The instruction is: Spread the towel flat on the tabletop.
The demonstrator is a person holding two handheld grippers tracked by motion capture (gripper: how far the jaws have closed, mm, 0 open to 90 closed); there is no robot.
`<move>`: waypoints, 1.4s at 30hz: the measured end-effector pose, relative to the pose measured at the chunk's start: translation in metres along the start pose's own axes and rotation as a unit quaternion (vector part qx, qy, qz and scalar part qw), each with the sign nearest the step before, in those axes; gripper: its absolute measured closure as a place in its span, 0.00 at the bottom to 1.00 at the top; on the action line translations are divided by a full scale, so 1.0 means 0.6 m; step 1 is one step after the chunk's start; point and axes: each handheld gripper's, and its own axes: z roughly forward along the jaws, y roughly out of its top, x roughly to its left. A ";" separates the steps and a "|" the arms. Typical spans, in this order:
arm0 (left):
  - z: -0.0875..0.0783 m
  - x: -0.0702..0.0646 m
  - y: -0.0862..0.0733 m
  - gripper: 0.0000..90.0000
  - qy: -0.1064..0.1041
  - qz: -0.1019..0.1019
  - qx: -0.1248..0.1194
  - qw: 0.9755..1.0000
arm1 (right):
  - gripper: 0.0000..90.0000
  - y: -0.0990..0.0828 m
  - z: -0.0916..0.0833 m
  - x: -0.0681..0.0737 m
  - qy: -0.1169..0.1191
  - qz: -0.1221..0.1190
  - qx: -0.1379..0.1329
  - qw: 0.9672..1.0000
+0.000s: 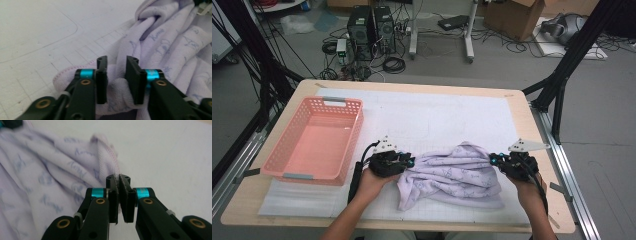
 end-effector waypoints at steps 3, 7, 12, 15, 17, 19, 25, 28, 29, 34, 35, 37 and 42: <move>0.003 0.005 0.018 0.62 0.005 -0.008 -0.001 1.000 | 0.96 -0.020 0.008 0.005 -0.011 -0.015 0.029 0.999; 0.004 0.012 0.052 0.59 0.007 -0.013 -0.011 1.000 | 0.96 -0.040 0.011 -0.001 -0.012 -0.002 0.030 0.999; 0.015 0.023 0.086 0.58 0.013 -0.015 -0.016 1.000 | 0.95 -0.046 0.009 -0.007 -0.010 0.003 0.029 1.000; 0.036 0.030 0.100 0.58 0.007 -0.019 0.003 1.000 | 0.95 -0.046 0.010 -0.005 -0.011 -0.002 0.031 0.999; 0.055 0.035 0.105 0.59 -0.002 -0.020 0.020 1.000 | 0.95 -0.045 0.011 -0.004 -0.010 -0.006 0.029 0.999; 0.075 0.037 0.107 0.60 -0.001 -0.020 0.040 0.999 | 0.95 -0.045 0.011 -0.004 -0.008 -0.005 0.028 1.000; 0.126 0.022 0.097 0.62 -0.032 -0.015 0.090 0.995 | 0.95 -0.045 0.010 -0.005 -0.005 -0.004 0.026 1.000; 0.144 0.002 0.089 0.56 -0.066 -0.002 0.112 0.992 | 0.95 -0.045 0.010 -0.006 -0.004 -0.004 0.024 1.000; 0.148 -0.003 0.087 0.55 -0.077 0.000 0.114 0.991 | 0.95 -0.044 0.010 -0.006 -0.004 -0.003 0.025 1.000; 0.160 -0.022 0.081 0.52 -0.096 0.018 0.133 0.986 | 0.94 -0.044 0.009 -0.006 -0.003 0.001 0.022 1.000; 0.161 -0.025 0.080 0.51 -0.099 0.022 0.137 0.985 | 0.94 -0.044 0.009 -0.006 -0.002 0.002 0.020 1.000; 0.166 -0.032 0.077 0.49 -0.115 0.024 0.143 0.983 | 0.94 -0.043 0.010 -0.006 -0.001 0.001 0.018 1.000; 0.182 -0.055 0.066 0.48 -0.156 0.035 0.159 0.974 | 0.94 -0.042 0.010 -0.006 0.000 0.001 0.018 1.000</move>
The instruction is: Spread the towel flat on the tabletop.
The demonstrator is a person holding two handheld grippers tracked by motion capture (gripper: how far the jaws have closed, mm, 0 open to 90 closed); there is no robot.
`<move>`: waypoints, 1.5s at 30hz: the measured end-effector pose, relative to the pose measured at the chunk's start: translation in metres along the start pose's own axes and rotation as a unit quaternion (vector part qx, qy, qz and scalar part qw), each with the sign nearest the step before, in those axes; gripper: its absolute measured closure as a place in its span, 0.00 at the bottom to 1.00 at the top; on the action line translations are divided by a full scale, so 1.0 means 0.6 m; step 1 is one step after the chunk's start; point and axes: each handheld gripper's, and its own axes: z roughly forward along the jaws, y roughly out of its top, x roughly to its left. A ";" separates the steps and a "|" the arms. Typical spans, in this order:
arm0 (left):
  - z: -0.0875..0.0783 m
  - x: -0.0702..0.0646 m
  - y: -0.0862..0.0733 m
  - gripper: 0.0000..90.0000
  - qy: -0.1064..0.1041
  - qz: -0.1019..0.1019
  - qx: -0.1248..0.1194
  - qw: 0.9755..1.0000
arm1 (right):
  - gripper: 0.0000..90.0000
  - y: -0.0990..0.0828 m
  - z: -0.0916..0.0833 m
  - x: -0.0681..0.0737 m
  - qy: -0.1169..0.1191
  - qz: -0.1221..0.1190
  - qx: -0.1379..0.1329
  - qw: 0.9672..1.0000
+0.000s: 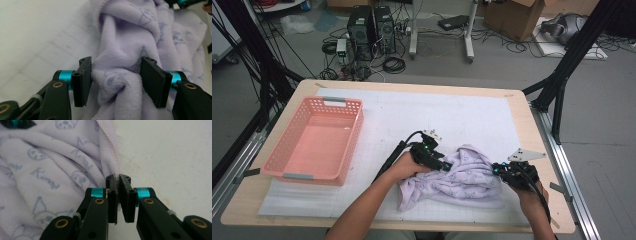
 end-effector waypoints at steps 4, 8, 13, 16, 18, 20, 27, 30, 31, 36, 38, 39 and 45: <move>0.002 -0.003 0.000 0.55 -0.009 0.000 0.003 1.000 | 0.94 0.000 0.000 -0.001 0.001 0.003 -0.002 1.000; 0.000 -0.011 0.002 0.76 -0.012 0.020 0.004 1.000 | 0.94 0.002 0.002 0.000 0.001 0.002 -0.003 1.000; -0.017 -0.003 0.006 0.82 -0.001 0.006 -0.014 1.000 | 0.94 0.002 -0.001 0.000 0.002 0.003 -0.010 1.000; -0.037 0.006 0.010 0.83 0.020 -0.008 -0.039 0.999 | 0.93 0.003 -0.003 -0.002 0.001 0.008 -0.016 1.000; -0.054 0.013 0.012 0.83 0.046 -0.015 -0.060 0.997 | 0.93 0.004 -0.003 -0.001 -0.001 0.011 -0.020 1.000; -0.074 0.022 0.014 0.83 0.065 -0.030 -0.087 0.994 | 0.93 0.007 -0.002 -0.001 -0.003 0.011 -0.024 1.000; -0.127 0.038 0.015 0.85 0.141 -0.035 -0.147 0.978 | 0.93 0.045 0.022 -0.005 -0.008 0.022 -0.058 0.998; -0.155 0.059 0.007 0.87 0.193 -0.055 -0.168 0.965 | 0.94 0.067 0.047 -0.016 -0.022 0.026 -0.052 0.998; -0.165 0.068 0.003 0.88 0.207 -0.063 -0.170 0.961 | 0.94 0.073 0.053 -0.022 -0.019 0.035 -0.052 0.998; -0.192 0.093 -0.011 0.88 0.258 -0.085 -0.178 0.946 | 0.94 0.091 0.075 -0.052 -0.036 0.064 -0.056 0.996; -0.192 0.095 -0.011 0.88 0.276 -0.080 -0.181 0.940 | 0.94 0.095 0.077 -0.064 -0.053 0.082 -0.064 0.993; -0.188 0.096 -0.010 0.87 0.282 -0.077 -0.180 0.939 | 0.94 0.096 0.076 -0.069 -0.061 0.093 -0.073 0.991; -0.167 0.086 -0.006 0.54 0.300 -0.089 -0.149 0.938 | 0.75 0.095 0.076 -0.071 -0.080 0.120 -0.087 0.986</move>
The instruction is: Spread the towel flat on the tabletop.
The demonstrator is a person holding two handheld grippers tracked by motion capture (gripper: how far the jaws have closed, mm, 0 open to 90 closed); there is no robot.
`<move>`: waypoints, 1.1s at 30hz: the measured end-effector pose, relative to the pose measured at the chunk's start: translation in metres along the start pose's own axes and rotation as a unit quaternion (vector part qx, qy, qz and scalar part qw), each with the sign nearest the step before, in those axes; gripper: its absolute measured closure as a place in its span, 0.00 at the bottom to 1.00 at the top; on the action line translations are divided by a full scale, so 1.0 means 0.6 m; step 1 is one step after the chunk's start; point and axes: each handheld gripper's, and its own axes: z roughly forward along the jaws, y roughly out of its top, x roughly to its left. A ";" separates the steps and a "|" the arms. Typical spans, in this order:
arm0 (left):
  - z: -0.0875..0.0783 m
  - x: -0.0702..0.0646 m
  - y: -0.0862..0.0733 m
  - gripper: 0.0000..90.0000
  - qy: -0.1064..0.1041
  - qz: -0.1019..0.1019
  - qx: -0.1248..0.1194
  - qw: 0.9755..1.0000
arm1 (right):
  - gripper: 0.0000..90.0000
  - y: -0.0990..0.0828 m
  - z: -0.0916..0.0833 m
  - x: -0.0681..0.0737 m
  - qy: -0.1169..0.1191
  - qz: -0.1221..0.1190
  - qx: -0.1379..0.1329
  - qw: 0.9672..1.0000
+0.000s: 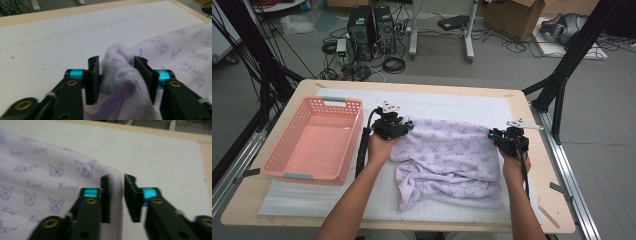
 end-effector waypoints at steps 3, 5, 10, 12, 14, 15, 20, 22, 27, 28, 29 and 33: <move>-0.013 -0.007 -0.006 0.45 0.011 0.005 -0.016 1.000 | 0.70 -0.007 -0.012 -0.005 0.013 -0.001 -0.002 1.000; -0.022 -0.007 -0.013 0.44 0.006 0.000 -0.016 1.000 | 0.68 -0.012 -0.022 -0.008 0.021 0.002 -0.008 1.000; -0.043 -0.008 -0.036 0.41 -0.003 0.006 -0.010 1.000 | 0.65 -0.027 -0.039 -0.011 0.050 -0.007 -0.002 0.999; -0.055 -0.008 -0.046 0.40 -0.006 0.010 -0.005 1.000 | 0.63 -0.035 -0.045 -0.009 0.065 -0.014 0.004 0.998; -0.068 -0.009 -0.059 0.40 -0.009 0.012 -0.009 1.000 | 0.62 -0.044 -0.050 -0.006 0.073 -0.022 0.008 0.997; -0.074 -0.010 -0.065 0.40 -0.009 0.017 -0.006 1.000 | 0.62 -0.050 -0.053 -0.005 0.078 -0.025 0.010 0.997; -0.099 -0.007 -0.095 0.40 -0.021 0.016 -0.001 1.000 | 0.61 -0.079 -0.065 0.000 0.089 -0.031 0.012 0.995; -0.103 -0.003 -0.106 0.40 -0.026 0.012 0.000 1.000 | 0.61 -0.086 -0.068 0.002 0.093 -0.035 0.015 0.995; -0.090 -0.004 -0.125 0.40 -0.044 0.008 0.031 0.999 | 0.59 -0.090 -0.066 0.006 0.118 -0.037 0.032 0.992; -0.086 -0.007 -0.126 0.40 -0.052 0.008 0.037 0.998 | 0.57 -0.092 -0.063 0.009 0.121 -0.040 0.037 0.991; -0.080 -0.011 -0.127 0.40 -0.065 0.006 0.041 0.997 | 0.55 -0.093 -0.060 0.013 0.126 -0.043 0.042 0.990; -0.053 -0.033 -0.131 0.39 -0.084 0.029 0.072 0.993 | 0.51 -0.096 -0.041 0.031 0.150 -0.062 0.060 0.985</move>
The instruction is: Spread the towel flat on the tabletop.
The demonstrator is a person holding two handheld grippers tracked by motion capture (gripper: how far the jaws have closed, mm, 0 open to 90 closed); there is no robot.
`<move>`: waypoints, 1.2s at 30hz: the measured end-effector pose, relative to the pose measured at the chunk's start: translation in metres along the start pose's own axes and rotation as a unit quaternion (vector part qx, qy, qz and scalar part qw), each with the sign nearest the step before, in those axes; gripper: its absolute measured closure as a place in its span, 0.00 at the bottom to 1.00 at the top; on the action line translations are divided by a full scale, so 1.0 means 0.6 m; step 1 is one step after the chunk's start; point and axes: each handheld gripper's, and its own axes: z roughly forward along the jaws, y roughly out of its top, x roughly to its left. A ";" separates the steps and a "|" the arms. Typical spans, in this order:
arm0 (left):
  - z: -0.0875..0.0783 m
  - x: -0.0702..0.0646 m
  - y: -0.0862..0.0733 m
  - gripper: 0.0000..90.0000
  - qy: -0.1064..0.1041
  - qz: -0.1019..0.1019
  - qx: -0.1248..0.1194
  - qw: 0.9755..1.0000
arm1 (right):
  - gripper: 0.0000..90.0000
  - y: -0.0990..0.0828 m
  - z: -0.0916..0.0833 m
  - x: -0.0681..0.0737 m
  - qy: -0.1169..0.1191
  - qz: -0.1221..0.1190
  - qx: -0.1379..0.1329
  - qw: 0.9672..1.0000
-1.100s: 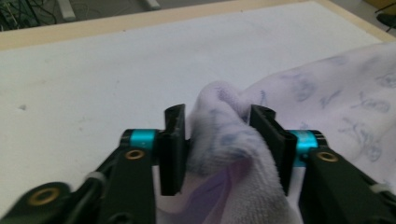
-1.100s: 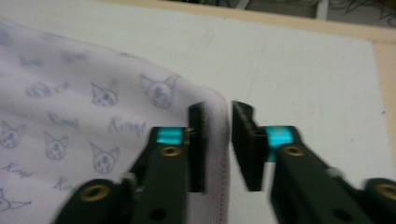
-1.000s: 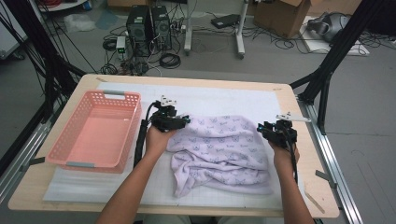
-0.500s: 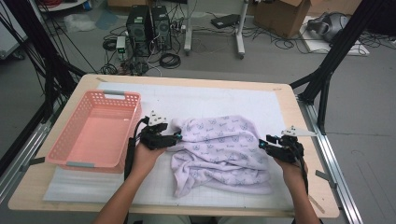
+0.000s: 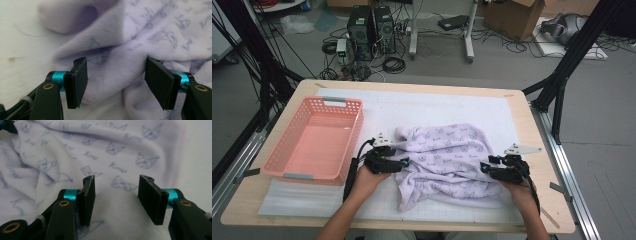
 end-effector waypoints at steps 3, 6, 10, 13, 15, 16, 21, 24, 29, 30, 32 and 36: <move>0.013 -0.015 0.005 0.38 0.009 0.020 -0.001 1.000 | 0.50 0.001 0.016 0.010 0.003 -0.011 0.023 1.000; 0.025 -0.033 0.006 0.48 0.018 0.066 -0.008 0.998 | 0.55 0.001 0.024 0.016 -0.008 -0.021 0.033 0.999; 0.033 -0.033 0.015 0.83 0.023 0.068 -0.011 0.997 | 0.78 0.008 0.028 0.015 -0.012 -0.021 0.040 0.999; 0.038 -0.018 0.030 0.87 0.047 0.051 -0.015 0.997 | 0.82 0.018 0.035 0.014 -0.023 -0.035 0.037 0.998; 0.041 -0.004 0.043 0.88 0.057 0.033 -0.024 0.998 | 0.82 0.025 0.041 0.008 -0.039 -0.029 0.020 0.999; 0.041 0.002 0.050 0.88 0.066 0.026 -0.030 0.997 | 0.81 0.029 0.045 0.004 -0.050 -0.021 0.007 0.999; 0.055 0.035 0.074 0.88 0.104 -0.004 -0.046 0.994 | 0.81 0.057 0.065 -0.013 -0.090 -0.009 -0.017 0.996; 0.058 0.046 0.083 0.89 0.128 -0.019 -0.074 0.989 | 0.81 0.074 0.071 -0.017 -0.119 -0.005 -0.033 0.992; 0.059 0.044 0.092 0.86 0.131 -0.036 -0.099 0.986 | 0.78 0.092 0.077 -0.016 -0.168 0.010 -0.073 0.983; 0.056 0.044 0.092 0.77 0.114 -0.045 -0.098 0.988 | 0.75 0.092 0.077 -0.015 -0.165 0.014 -0.080 0.983; 0.047 0.041 0.092 0.57 0.088 -0.052 -0.095 0.990 | 0.64 0.091 0.074 -0.013 -0.157 0.017 -0.072 0.985; 0.033 0.026 0.086 0.46 0.061 -0.033 -0.069 0.995 | 0.57 0.084 0.045 -0.009 -0.148 0.017 -0.095 0.984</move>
